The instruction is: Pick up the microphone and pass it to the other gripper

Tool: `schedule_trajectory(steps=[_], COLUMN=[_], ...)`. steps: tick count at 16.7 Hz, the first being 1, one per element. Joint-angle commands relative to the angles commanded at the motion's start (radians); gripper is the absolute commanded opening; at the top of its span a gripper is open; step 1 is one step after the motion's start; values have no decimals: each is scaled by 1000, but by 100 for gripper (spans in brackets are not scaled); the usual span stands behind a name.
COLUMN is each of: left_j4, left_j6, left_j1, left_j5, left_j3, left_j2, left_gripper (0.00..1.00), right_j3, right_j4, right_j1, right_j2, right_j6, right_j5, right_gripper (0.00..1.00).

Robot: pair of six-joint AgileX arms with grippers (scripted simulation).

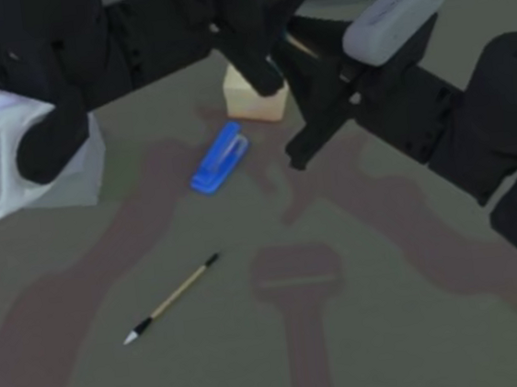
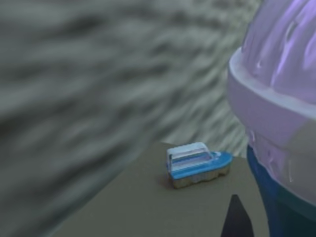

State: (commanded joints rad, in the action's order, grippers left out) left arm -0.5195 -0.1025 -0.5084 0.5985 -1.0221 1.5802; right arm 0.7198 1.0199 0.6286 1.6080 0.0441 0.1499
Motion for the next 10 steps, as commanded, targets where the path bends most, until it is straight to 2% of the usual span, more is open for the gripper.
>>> schedule_trajectory(steps=[8, 10], left_j4=[0, 0], left_j6=[0, 0], left_j1=[0, 0], left_j5=[0, 0], left_j3=[0, 0], left_j2=[0, 0], left_gripper=[0, 0], right_j3=[0, 0], right_j4=[0, 0], right_j1=[0, 0], right_j2=[0, 0], right_j6=[0, 0], right_j5=[0, 0], right_gripper=[0, 15])
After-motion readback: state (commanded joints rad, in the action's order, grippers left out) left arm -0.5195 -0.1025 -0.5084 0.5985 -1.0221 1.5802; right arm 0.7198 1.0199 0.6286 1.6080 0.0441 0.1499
